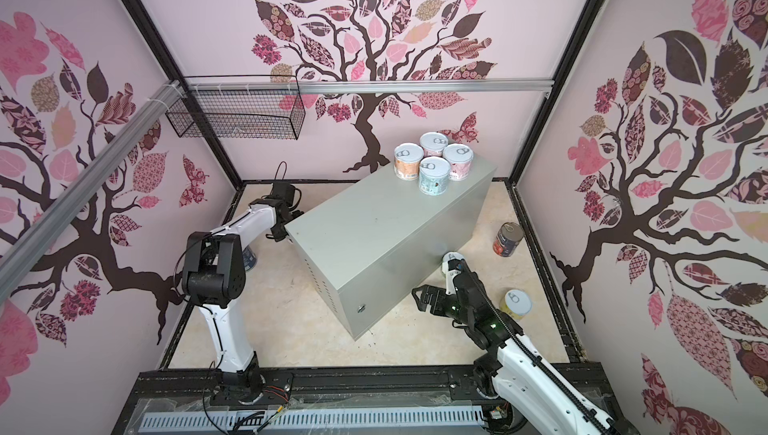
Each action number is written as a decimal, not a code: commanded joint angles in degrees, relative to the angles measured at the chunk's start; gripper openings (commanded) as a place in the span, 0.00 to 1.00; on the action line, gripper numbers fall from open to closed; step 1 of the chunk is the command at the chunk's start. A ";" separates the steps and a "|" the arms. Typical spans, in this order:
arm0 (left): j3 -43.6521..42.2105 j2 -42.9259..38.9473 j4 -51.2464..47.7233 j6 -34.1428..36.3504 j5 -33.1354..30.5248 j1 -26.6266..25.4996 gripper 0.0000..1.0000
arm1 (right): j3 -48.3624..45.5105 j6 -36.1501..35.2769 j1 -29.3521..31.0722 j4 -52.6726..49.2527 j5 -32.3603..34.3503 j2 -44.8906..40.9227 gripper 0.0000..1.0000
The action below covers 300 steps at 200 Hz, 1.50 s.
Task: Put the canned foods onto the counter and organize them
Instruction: 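Lift the white-lidded can with the left gripper while the right gripper hovers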
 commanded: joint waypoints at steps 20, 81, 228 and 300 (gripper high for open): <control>-2.26 -9.78 2.12 0.65 0.96 0.14 0.45 | 1.29 -0.80 -0.23 -1.72 -0.41 -1.50 1.00; -6.38 -21.25 2.06 1.42 1.24 0.18 0.45 | 3.81 -1.00 -0.25 -4.75 -0.68 -3.15 1.00; -6.99 -45.33 -5.24 2.12 7.73 0.20 0.44 | 12.60 0.13 -0.23 -13.68 -2.72 -7.06 1.00; 3.98 -46.86 -11.67 3.95 12.81 -1.48 0.44 | 17.68 -2.61 -0.25 -17.95 -0.60 -6.19 1.00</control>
